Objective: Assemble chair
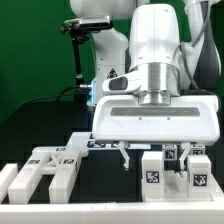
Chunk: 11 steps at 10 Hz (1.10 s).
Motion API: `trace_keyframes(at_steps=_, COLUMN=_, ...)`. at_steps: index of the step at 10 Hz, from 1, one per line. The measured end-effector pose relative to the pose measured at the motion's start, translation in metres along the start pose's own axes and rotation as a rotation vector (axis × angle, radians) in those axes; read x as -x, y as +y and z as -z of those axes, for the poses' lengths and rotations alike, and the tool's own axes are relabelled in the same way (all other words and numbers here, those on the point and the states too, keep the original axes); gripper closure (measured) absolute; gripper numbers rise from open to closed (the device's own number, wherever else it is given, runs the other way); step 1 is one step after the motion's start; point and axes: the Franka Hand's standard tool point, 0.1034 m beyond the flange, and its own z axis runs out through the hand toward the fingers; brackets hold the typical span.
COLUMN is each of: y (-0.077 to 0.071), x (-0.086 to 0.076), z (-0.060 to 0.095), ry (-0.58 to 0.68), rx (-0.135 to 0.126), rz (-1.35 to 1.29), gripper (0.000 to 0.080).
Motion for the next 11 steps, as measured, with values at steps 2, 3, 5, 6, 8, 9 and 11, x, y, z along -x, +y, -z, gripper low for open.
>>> trace_keyframes(at_steps=2, y=0.0, x=0.0, z=0.0, ry=0.0, rx=0.0, rz=0.0, gripper=0.0155)
trace_keyframes(at_steps=3, y=0.0, x=0.0, z=0.0, ry=0.0, rx=0.0, rz=0.0, gripper=0.0151)
trace_keyframes(at_steps=5, y=0.006, x=-0.008, z=0.01, ry=-0.07, rx=-0.007, rz=-0.021, gripper=0.0151)
trace_keyframes(at_steps=6, y=0.008, x=-0.019, z=0.021, ry=-0.099, rx=-0.016, rz=-0.038, gripper=0.0151)
trace_keyframes(at_steps=8, y=0.011, x=-0.03, z=0.031, ry=-0.181, rx=-0.031, rz=-0.07, gripper=0.0151)
trace_keyframes(at_steps=9, y=0.011, x=-0.027, z=0.028, ry=-0.259, rx=-0.038, rz=-0.093, gripper=0.0151)
trace_keyframes(at_steps=11, y=0.006, x=-0.023, z=0.025, ry=-0.471, rx=-0.063, rz=-0.131, gripper=0.0151)
